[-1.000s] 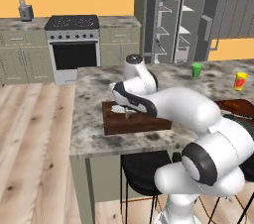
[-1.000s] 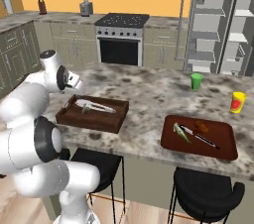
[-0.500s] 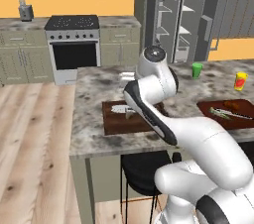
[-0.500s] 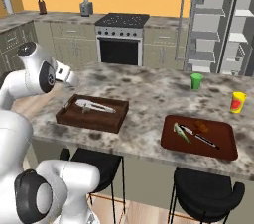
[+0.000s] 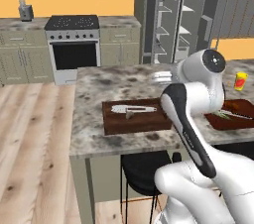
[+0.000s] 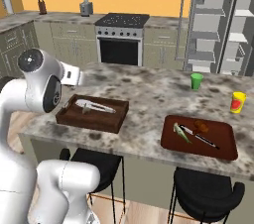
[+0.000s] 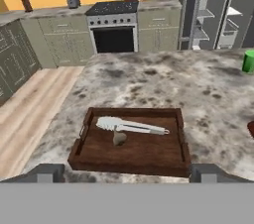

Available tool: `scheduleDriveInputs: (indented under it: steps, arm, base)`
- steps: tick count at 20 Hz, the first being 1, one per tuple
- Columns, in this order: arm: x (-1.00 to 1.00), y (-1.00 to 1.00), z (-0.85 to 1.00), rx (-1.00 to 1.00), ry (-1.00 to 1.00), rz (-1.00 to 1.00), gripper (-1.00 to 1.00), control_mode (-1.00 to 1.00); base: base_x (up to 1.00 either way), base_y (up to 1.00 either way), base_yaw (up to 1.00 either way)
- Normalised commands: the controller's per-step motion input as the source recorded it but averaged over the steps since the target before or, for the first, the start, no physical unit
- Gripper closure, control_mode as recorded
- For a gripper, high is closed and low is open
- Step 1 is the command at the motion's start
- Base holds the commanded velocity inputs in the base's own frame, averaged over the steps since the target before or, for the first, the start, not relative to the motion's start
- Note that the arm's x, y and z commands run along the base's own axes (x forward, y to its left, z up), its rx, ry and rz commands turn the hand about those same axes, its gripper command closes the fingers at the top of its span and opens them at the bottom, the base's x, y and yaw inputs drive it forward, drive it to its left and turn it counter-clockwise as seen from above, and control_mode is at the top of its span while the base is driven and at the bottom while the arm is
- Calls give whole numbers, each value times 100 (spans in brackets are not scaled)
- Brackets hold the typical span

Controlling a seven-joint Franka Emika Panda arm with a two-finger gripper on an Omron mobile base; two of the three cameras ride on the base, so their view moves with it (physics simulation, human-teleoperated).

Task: Gather the garlic and mushroom from the fridge and place them on a tray on the dining counter. Then gather the chicken drumstick and fish from the fridge and place them on the other tray.

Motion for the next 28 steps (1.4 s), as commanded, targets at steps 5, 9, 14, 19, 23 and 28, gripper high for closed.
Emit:
scheduleDriveInputs:
  steps: [5, 9, 14, 19, 23, 28]
  arm:
    - [-87, -49, 61, 0, -22, 17, -100, -100]
    - [-99, -6, 64, 0, -18, -3, -100, -100]
    - [-76, 0, 40, 0, -9, -18, -100, -100]
    - [1, 0, -2, 0, 4, -5, -100, -100]
    - [-5, 17, -20, -1, 5, 0, -100, 100]
    - [0, 0, 0, 0, 0, 0, -100, 100]
  base:
    - [0, 0, 0]
    - [0, 0, 0]
    - [0, 0, 0]
    - [0, 0, 0]
    - [-13, 11, 0]
    - [-79, 31, -5]
